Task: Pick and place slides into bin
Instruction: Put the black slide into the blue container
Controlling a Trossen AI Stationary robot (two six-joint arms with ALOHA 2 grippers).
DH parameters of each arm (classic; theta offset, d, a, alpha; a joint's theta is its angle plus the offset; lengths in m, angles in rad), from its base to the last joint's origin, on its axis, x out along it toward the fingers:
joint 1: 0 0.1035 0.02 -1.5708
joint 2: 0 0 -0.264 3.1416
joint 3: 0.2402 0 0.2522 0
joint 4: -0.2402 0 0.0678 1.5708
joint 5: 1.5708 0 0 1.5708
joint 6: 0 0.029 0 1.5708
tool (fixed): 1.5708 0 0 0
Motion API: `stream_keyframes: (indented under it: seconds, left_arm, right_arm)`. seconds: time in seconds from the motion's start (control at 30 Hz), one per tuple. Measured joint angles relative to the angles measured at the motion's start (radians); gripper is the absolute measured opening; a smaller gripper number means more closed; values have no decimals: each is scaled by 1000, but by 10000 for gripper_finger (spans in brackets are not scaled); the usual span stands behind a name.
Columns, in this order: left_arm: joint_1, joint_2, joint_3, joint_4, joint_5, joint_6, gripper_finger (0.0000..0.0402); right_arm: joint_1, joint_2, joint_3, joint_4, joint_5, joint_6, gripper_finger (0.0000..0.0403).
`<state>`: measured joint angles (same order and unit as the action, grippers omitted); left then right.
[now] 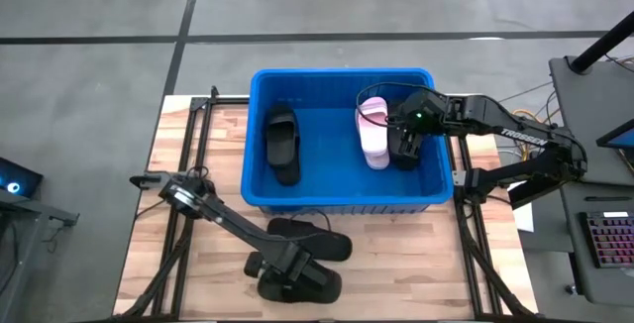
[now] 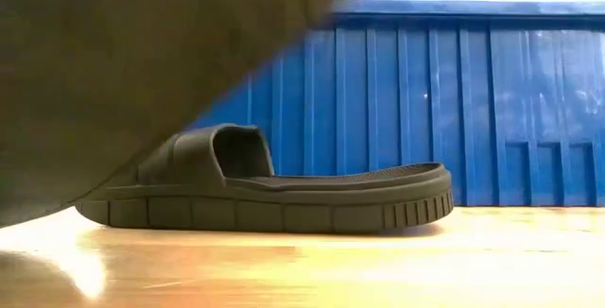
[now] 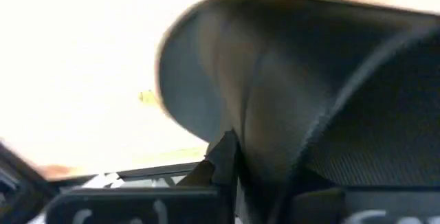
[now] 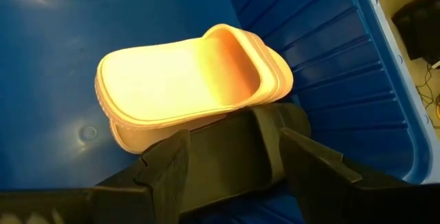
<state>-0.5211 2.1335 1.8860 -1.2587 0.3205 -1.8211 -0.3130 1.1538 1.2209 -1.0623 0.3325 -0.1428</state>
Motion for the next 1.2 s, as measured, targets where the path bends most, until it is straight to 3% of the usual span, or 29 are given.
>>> stream_keyframes:
  seconds: [0.23, 0.43, 0.63, 0.83, 0.97, 1.07, 1.2]
  left_arm:
    - [3, -165, -1, 110, -98, 249, 3]
    - [29, -347, 0, 396, -381, 548, 2]
    - [121, -496, 1, 411, -561, 827, 1]
    - [244, -592, 1, 411, -705, 1411, 1]
    - [352, -601, 1, 402, -881, 1820, 0]
    - [466, -587, -4, 398, -980, 1943, 0]
    - [630, -540, -36, 381, -984, 1919, 0]
  right_arm:
    - [0, 0, 0, 0, 0, 4, 215]
    - [0, 0, 0, 1, 0, 4, 215]
    - [0, 0, 0, -1, -1, 11, 215]
    - [0, 0, 0, -2, -2, 39, 215]
    - [0, 0, 0, -2, 0, 84, 215]
    - [0, 0, 0, -2, 0, 120, 215]
    - [0, 0, 0, -2, 0, 177, 215]
